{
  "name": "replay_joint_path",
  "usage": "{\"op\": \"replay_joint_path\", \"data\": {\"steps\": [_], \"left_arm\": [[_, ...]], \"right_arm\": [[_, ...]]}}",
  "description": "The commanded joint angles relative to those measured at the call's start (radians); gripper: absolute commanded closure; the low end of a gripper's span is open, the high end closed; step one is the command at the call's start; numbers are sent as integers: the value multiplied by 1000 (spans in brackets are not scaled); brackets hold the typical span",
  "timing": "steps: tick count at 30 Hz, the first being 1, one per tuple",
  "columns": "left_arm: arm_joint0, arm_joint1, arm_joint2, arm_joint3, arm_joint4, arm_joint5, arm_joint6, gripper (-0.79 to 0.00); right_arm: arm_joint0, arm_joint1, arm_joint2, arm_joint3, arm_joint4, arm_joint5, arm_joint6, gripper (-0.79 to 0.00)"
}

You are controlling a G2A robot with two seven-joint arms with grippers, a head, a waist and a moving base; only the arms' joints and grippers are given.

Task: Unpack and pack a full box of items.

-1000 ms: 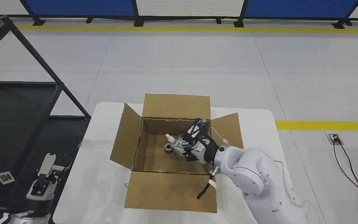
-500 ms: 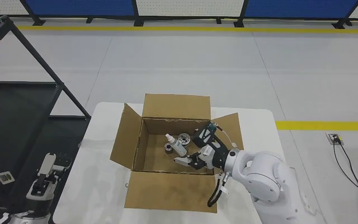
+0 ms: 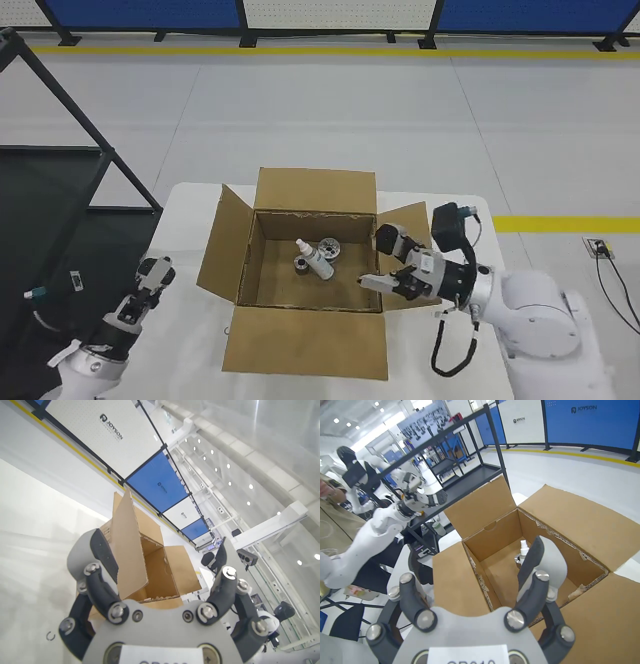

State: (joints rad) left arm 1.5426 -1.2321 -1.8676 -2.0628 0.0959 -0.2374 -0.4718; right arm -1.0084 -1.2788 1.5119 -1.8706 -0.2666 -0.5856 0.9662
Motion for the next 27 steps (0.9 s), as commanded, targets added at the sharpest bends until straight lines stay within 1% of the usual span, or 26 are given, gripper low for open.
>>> {"op": "replay_joint_path", "data": {"steps": [1,4,7,10,12,16,20,27], "left_arm": [[-24,3,29,8,26,10,-29,-785],[-51,7,67,13,53,15,-62,-785],[-66,10,101,9,72,19,-88,-785],[-77,12,135,0,93,20,-110,-785],[-83,13,158,-3,104,26,-118,-785],[-98,15,202,-5,130,43,-137,-785],[-119,18,241,8,147,64,-154,-785],[-170,21,301,49,154,90,-195,-785]], "right_arm": [[-24,10,59,-11,85,-5,22,-785],[-64,25,150,-24,142,10,30,-785],[-100,38,228,-23,175,47,34,-785],[-122,48,279,4,188,85,37,-785],[-123,55,294,36,185,116,45,-785],[-91,67,278,123,179,175,97,-785],[-27,78,232,222,177,215,163,-785],[45,92,158,313,173,215,227,-785]]}}
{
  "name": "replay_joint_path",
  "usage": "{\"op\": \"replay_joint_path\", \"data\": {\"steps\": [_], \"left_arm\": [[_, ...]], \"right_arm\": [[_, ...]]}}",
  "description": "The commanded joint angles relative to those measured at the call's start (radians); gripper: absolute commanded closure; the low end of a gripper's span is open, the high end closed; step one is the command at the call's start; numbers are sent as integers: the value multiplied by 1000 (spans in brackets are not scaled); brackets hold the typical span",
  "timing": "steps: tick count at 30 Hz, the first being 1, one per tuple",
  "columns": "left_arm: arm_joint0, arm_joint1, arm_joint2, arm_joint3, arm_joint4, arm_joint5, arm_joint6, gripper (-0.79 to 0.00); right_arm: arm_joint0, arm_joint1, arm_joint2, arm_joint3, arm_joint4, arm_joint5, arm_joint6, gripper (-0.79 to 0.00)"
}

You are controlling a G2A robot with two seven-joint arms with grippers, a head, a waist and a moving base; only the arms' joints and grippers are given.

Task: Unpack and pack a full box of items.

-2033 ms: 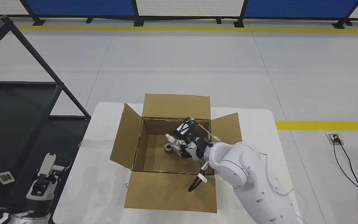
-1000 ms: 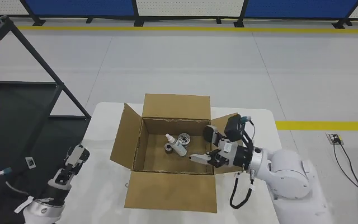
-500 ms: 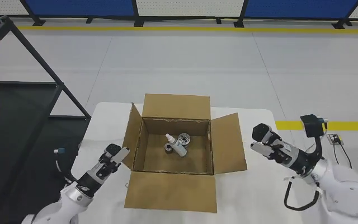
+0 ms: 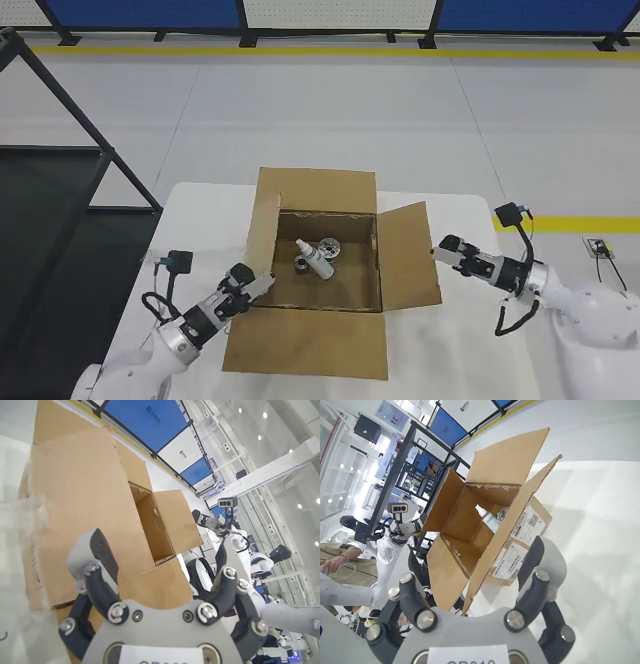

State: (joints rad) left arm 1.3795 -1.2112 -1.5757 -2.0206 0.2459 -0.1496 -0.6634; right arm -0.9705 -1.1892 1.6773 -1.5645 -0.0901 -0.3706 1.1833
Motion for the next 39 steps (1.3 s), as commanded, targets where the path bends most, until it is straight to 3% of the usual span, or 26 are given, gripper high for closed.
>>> {"op": "replay_joint_path", "data": {"steps": [1,7,13,22,30,39], "left_arm": [[-13,1,17,13,10,5,-2,-785],[-39,3,54,47,26,12,-2,-785],[-52,6,75,75,29,15,-2,-785],[-73,10,92,119,30,17,-1,-785],[-75,14,95,143,14,15,18,-785],[-68,18,103,146,10,8,26,-785]], "right_arm": [[15,3,-18,12,-1,0,14,-785],[41,11,-76,14,24,-9,41,-785],[75,15,-148,30,240,-105,161,-785],[176,-1,-362,96,321,-167,99,-785],[261,-27,-514,212,222,-176,-28,-785],[292,-37,-590,275,121,-162,-114,-785]]}}
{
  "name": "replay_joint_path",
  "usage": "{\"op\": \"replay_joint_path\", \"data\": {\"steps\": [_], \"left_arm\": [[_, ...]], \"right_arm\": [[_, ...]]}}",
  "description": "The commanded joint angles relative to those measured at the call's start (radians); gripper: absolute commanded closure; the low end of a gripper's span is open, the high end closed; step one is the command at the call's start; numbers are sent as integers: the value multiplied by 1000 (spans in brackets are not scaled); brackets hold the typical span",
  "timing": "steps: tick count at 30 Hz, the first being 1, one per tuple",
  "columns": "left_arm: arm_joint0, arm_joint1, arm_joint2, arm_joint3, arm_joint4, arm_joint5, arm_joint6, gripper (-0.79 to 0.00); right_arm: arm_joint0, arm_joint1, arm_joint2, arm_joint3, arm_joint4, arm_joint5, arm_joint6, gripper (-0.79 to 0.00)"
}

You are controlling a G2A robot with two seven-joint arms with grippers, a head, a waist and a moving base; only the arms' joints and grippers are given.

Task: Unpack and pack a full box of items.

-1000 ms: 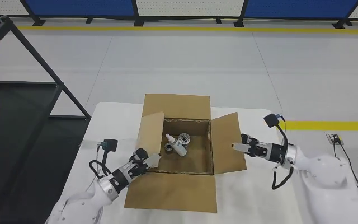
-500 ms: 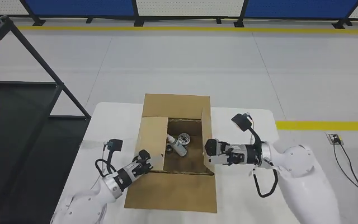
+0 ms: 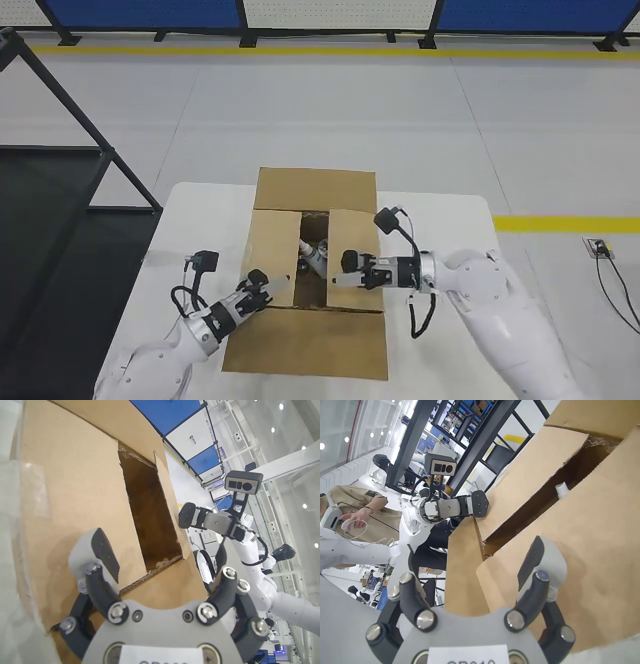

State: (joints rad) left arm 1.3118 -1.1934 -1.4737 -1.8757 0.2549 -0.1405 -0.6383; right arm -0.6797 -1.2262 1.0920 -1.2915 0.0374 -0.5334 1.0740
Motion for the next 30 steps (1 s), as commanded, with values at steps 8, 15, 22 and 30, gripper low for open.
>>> {"op": "replay_joint_path", "data": {"steps": [8,15,22,30], "left_arm": [[1,3,9,13,-2,-8,22,-785],[7,5,17,18,-1,-5,46,-785],[13,6,23,12,-5,-6,68,-785],[41,11,-12,-40,-40,-50,100,-785]], "right_arm": [[8,1,-33,12,-92,17,-42,-785],[2,2,-56,-12,-166,50,-81,-785],[-7,9,-47,-36,-154,31,-78,-785],[-38,26,8,-103,-126,-7,-103,-785]]}}
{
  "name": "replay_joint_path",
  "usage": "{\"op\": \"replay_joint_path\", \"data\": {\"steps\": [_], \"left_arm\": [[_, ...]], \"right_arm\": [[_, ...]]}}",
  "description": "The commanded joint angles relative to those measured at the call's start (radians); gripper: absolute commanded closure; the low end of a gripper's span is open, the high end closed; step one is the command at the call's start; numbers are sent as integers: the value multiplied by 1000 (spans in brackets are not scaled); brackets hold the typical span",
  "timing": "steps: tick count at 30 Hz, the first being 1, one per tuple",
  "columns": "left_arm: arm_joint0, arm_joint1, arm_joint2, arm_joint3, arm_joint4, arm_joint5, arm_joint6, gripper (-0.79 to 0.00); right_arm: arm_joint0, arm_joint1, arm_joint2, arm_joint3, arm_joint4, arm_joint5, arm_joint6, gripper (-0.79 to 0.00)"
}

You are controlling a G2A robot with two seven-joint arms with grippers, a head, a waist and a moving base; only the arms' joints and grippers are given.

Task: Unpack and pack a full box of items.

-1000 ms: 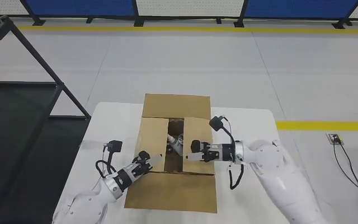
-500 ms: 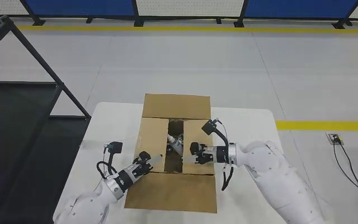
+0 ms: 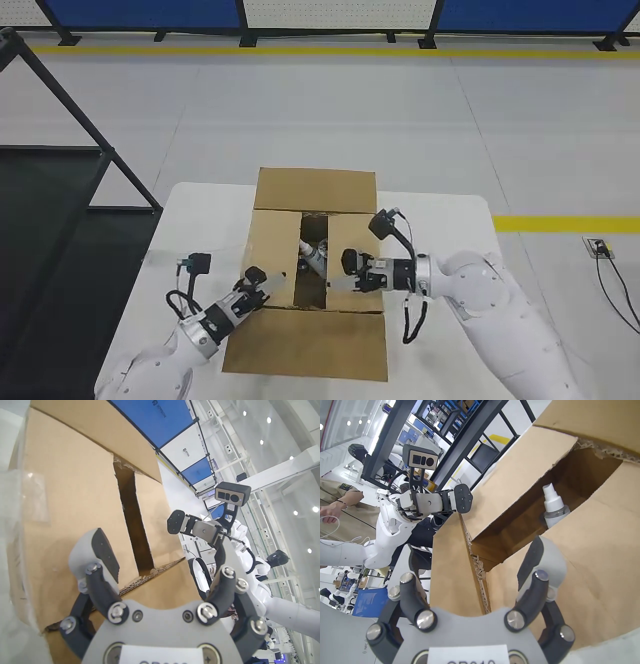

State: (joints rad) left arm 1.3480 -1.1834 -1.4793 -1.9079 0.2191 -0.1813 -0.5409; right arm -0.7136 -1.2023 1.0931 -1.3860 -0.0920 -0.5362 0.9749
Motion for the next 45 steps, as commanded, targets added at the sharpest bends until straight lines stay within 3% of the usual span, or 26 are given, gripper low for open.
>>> {"op": "replay_joint_path", "data": {"steps": [1,7,11,17,22,31,37,45], "left_arm": [[10,2,-14,-18,-9,-17,1,-785],[77,14,-120,-72,-62,-73,-13,-785],[154,25,-248,-83,-142,-122,-58,-785],[243,42,-392,-48,-248,-217,-176,-785],[265,56,-458,-16,-300,-240,-292,-785],[297,76,-446,-7,-239,-283,-456,-785],[314,80,-413,-13,-251,-293,-452,-785],[302,90,-356,-8,-247,-285,-485,-785]], "right_arm": [[-8,4,13,-17,11,-9,-5,-785],[-29,19,64,-50,40,-17,-6,-785],[-36,24,79,-61,30,-11,1,-785],[-39,24,80,-62,30,-9,-5,-785],[-30,18,75,-33,61,52,-101,-785],[222,-47,-33,353,90,94,-368,-785],[370,-96,-118,598,11,109,-522,-785],[477,-156,-180,843,20,100,-554,-785]]}}
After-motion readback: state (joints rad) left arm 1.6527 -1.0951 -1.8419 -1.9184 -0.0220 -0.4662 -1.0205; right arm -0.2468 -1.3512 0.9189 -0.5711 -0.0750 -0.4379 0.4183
